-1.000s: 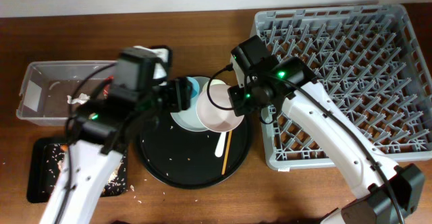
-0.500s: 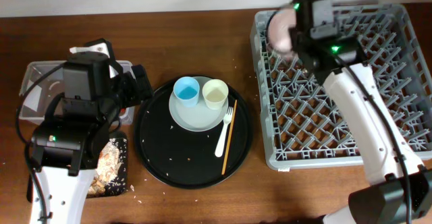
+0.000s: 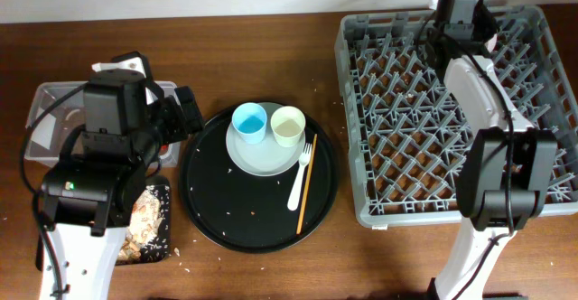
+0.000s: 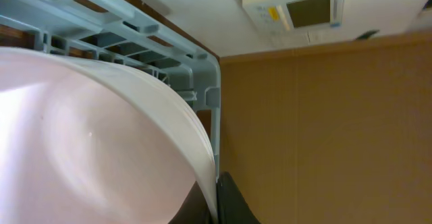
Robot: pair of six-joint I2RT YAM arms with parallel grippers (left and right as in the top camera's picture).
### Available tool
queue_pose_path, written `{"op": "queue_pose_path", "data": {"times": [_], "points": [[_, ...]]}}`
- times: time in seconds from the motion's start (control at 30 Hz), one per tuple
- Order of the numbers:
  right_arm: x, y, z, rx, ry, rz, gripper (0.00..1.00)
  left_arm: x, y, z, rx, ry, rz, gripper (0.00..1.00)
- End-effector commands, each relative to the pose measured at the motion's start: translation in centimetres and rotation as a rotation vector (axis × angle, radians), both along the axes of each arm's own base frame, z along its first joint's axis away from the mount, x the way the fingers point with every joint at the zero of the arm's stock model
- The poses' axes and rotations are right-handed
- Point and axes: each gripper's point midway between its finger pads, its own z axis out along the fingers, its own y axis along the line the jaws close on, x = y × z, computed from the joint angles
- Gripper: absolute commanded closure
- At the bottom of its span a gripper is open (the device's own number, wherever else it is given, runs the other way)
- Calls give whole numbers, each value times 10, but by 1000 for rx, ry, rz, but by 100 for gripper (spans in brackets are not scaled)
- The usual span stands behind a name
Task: Sort waste into correct bins and load items into the dishwasher rack
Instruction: 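Carry the pink bowl with the right gripper into the dish rack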
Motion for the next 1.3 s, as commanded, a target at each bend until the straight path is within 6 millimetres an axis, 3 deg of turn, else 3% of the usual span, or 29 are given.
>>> {"op": "queue_pose_path", "data": {"times": [0.0,0.1,0.27,0.4,0.47,0.63,0.77,0.87,0.93,0.97,1.0,1.03,1.07,1.1,1.13,1.2,1.23,1.27], "points": [[-11,1,-12,71,-21,-68,96,0,2,9,7,-25,4,1],[-18,9,-23,84,40,-67,96,0,2,9,7,-25,4,1],[-18,43,-30,78,97,-8,96,0,2,9,7,-25,4,1],[-25,39,-29,44,122,-41,96,0,2,9,7,-25,4,1],[-27,50,-32,41,149,-21,94,0,2,9,7,-25,4,1],[-32,102,-42,20,240,76,78,0,2,9,7,-25,4,1],[-49,133,-46,37,293,103,44,0,2,9,7,-25,4,1],[-58,161,-22,117,238,158,36,0,2,9,7,-25,4,1],[-69,170,25,289,80,174,36,0,2,9,7,-25,4,1],[-79,162,55,413,-15,170,41,0,2,9,7,-25,4,1],[-85,154,71,519,-79,165,48,0,2,9,7,-25,4,1],[-95,134,90,713,-176,133,69,0,2,9,7,-25,4,1],[-100,108,93,871,-245,59,84,0,2,9,7,-25,4,1],[-103,88,84,1022,-264,2,96,0,2,9,7,-25,4,1],[-105,74,64,1175,-218,-10,96,0,2,9,7,-25,4,1],[-104,59,4,1348,-91,-105,96,0,3,9,8,-25,4,1],[-102,60,-17,1366,-47,-136,96,0,2,9,7,-25,4,1],[-96,80,-43,1447,35,-125,96,0,2,9,7,-25,4,1]]}}
